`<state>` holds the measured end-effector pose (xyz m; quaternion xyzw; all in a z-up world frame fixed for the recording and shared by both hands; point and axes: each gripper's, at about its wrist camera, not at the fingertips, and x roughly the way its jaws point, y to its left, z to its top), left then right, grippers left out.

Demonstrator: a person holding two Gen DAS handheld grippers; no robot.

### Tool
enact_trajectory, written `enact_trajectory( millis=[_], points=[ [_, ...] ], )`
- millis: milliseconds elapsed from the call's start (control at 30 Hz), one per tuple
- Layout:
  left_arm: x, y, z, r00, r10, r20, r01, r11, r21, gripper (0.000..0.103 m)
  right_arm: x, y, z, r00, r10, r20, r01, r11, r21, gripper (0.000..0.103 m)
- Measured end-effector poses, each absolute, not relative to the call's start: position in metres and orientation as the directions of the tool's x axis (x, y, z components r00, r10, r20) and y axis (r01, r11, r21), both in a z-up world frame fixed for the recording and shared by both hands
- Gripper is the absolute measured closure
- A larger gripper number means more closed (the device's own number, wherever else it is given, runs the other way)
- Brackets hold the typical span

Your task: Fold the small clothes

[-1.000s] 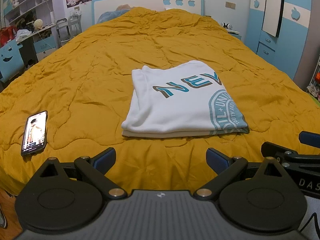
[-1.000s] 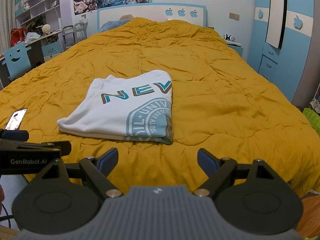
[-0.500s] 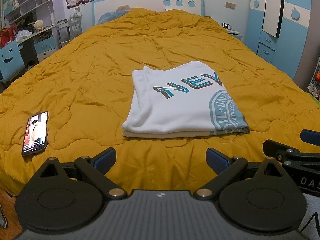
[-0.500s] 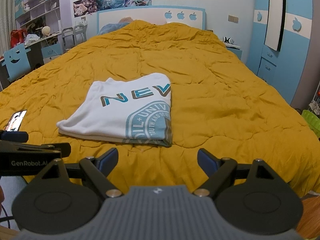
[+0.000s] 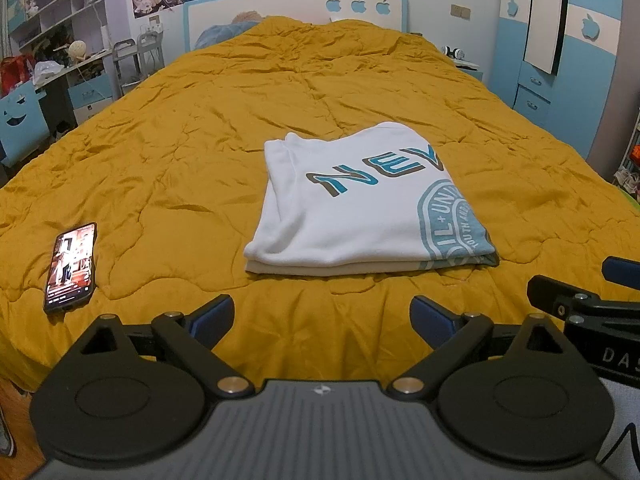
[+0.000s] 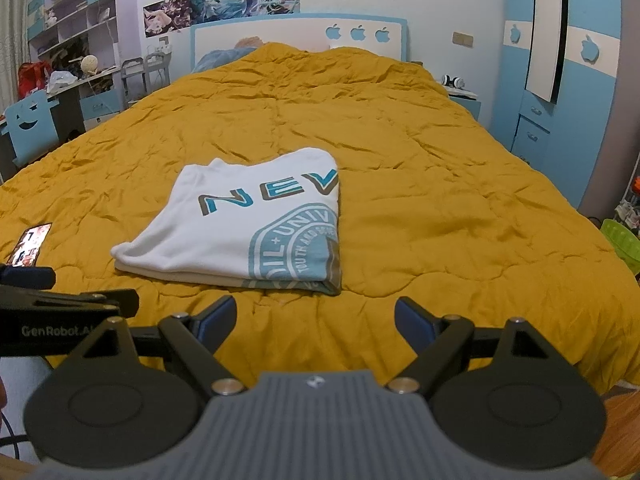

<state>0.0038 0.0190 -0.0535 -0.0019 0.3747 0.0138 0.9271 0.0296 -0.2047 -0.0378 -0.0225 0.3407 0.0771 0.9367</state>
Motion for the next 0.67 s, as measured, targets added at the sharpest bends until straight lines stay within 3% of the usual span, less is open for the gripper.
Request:
enact_trajectory(
  millis=[667],
  points=[
    [0.0011,0.0178,-0.0494,0.735,0.033,-0.678,-0.02,0.999,0.027,0.0,0.0289,-0.2049,-0.0374,0.758,0.127,-0.64,-0.158,0.987,0.008,0.021]
  ],
)
